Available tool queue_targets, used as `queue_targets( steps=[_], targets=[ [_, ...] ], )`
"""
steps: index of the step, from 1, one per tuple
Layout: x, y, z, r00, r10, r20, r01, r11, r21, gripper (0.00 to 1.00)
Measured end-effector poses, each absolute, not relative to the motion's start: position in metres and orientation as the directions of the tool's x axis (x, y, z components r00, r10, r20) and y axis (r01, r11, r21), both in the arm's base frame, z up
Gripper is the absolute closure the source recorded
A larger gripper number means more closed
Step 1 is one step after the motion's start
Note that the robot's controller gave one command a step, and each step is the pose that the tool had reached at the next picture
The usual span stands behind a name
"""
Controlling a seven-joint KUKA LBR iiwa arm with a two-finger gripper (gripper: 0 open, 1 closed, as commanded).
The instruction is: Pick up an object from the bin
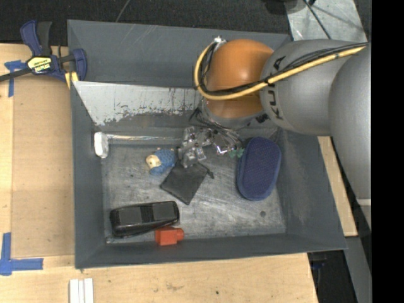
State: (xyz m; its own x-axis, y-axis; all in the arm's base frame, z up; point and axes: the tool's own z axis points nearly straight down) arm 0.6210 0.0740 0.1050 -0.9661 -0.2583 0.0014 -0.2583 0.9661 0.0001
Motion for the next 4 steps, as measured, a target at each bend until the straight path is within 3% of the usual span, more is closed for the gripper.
queue_targets(
  steps=[1,2,3,4],
  targets=[
    [0.622,0.074,0.108,-0.967,-0.257,-0.003,-0.257,0.967,0.0,0.0],
    [0.612,0.108,0.075,-0.975,-0.222,-0.003,-0.222,0.975,0.0,0.0],
    [0.616,0.108,0.08,-0.975,-0.22,-0.018,-0.22,0.976,0.001,1.0],
    [0.615,0.121,0.208,-0.969,-0.246,-0.013,-0.246,0.969,-0.001,1.0]
  ],
)
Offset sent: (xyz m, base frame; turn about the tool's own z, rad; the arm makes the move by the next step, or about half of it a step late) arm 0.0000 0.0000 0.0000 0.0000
